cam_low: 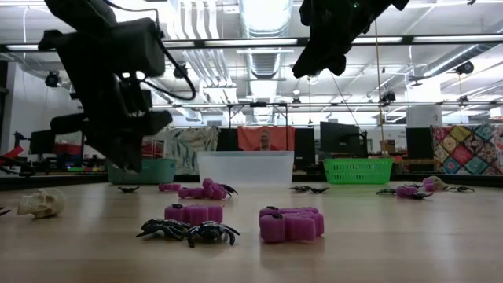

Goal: Sort Halloween decoration
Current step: Put the white skull toy into the light blue bin

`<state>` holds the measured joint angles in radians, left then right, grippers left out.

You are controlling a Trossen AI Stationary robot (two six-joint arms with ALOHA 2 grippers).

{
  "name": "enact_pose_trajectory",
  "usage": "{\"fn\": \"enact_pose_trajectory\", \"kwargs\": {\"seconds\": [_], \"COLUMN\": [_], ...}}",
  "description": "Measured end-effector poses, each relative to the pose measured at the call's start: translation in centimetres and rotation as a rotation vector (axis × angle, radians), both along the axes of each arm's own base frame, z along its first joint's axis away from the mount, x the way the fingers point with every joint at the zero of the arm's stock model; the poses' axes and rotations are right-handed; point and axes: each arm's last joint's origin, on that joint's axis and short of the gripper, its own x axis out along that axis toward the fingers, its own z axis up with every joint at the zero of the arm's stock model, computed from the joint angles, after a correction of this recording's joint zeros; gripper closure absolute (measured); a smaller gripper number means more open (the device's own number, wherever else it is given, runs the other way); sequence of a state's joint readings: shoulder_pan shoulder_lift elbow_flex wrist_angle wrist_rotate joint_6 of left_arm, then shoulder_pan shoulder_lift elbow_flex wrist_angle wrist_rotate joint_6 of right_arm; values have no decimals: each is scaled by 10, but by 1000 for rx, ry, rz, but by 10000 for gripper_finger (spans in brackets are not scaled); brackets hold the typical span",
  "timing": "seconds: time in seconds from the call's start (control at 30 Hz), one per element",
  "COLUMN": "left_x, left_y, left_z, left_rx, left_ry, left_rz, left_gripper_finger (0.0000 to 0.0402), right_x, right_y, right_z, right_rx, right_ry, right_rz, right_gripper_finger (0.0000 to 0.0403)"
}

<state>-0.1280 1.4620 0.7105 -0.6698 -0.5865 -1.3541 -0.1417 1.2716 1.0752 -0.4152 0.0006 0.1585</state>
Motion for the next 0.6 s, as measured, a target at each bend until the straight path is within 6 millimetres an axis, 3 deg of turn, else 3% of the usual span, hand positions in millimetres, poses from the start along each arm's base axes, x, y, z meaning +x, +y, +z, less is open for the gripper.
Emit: {"fn": "enact_pose_trajectory", "kwargs": {"seconds": [0.3, 0.6], "left_x": [-14, -31], "left_y": [2, 19], "left_z": [41, 70], "left_rx": [32, 107], "left_ry": [-111, -174], "left_rz": [-139, -186], "left_gripper_finger": [325, 325], "right_x": [0, -10], "right_y": [2, 13], "right_z": [0, -15], "right_rx": [0, 21], "right_ry": [6, 170], "right_rz": [7, 45], "right_gripper_finger": [346, 346]}}
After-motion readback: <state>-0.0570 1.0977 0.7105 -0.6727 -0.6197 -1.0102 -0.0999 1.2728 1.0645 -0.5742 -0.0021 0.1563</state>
